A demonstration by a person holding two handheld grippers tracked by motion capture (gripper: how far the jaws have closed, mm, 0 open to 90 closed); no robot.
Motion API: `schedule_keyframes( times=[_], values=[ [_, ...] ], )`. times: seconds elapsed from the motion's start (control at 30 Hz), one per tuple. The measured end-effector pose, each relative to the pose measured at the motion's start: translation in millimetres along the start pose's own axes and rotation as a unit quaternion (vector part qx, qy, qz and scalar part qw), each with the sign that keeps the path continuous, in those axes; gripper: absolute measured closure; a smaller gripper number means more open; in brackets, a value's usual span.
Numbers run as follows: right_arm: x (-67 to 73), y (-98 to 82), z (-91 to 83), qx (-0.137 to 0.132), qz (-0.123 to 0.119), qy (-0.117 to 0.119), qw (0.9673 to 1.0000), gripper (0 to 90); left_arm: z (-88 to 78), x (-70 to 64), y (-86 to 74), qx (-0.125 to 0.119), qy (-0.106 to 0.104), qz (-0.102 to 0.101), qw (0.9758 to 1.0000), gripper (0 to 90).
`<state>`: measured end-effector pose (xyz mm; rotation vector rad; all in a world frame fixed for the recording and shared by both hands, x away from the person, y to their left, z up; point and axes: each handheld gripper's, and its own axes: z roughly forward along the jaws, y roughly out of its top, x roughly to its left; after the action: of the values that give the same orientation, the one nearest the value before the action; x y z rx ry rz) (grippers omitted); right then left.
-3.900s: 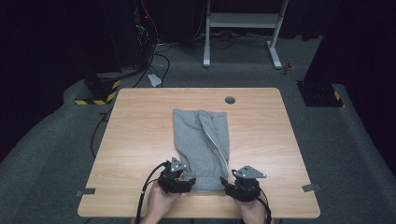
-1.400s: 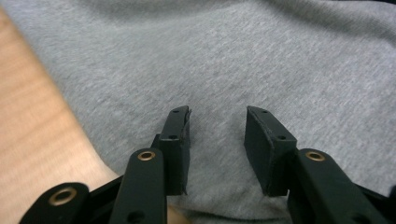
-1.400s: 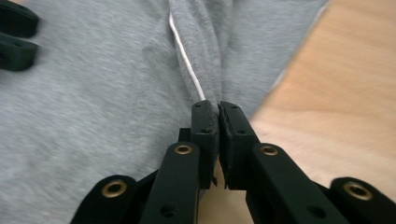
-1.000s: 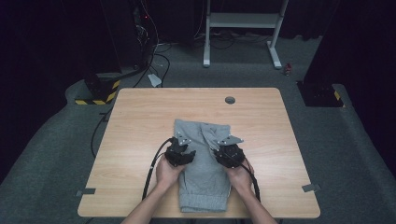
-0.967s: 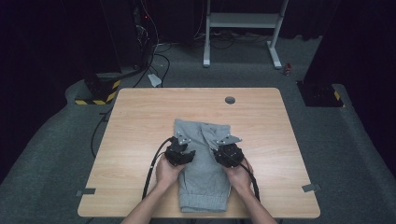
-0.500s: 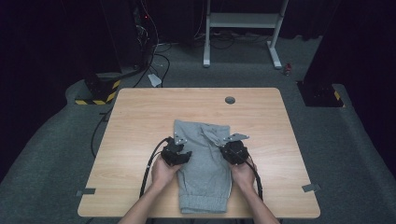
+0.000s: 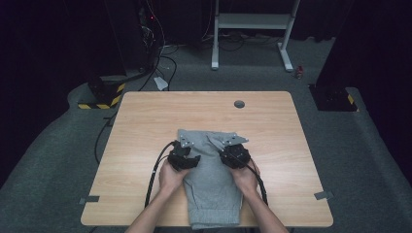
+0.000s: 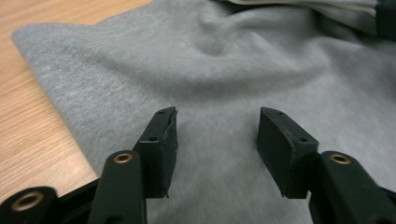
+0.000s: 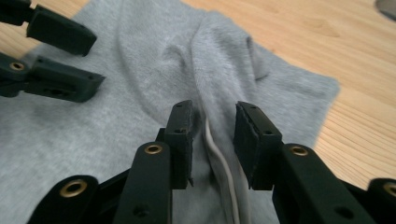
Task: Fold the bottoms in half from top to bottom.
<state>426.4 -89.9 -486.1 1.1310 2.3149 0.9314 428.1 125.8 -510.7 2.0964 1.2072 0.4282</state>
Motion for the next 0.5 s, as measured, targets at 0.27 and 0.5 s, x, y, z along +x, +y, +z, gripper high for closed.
schedule_keyframes(
  times=[0.27,0.5],
  values=[
    [-16.5,-7.6,-1.1,0.021,0.021,0.003,0.9995,87.1,-7.1,-7.4,-17.1,-0.010,0.007,0.037,0.9992,50.2],
    [-26.6,-24.0,-19.0,0.029,0.034,0.017,0.9988,85.4,-19.4,-3.6,-24.7,0.002,-0.014,0.032,0.9994,48.4]
  ],
)
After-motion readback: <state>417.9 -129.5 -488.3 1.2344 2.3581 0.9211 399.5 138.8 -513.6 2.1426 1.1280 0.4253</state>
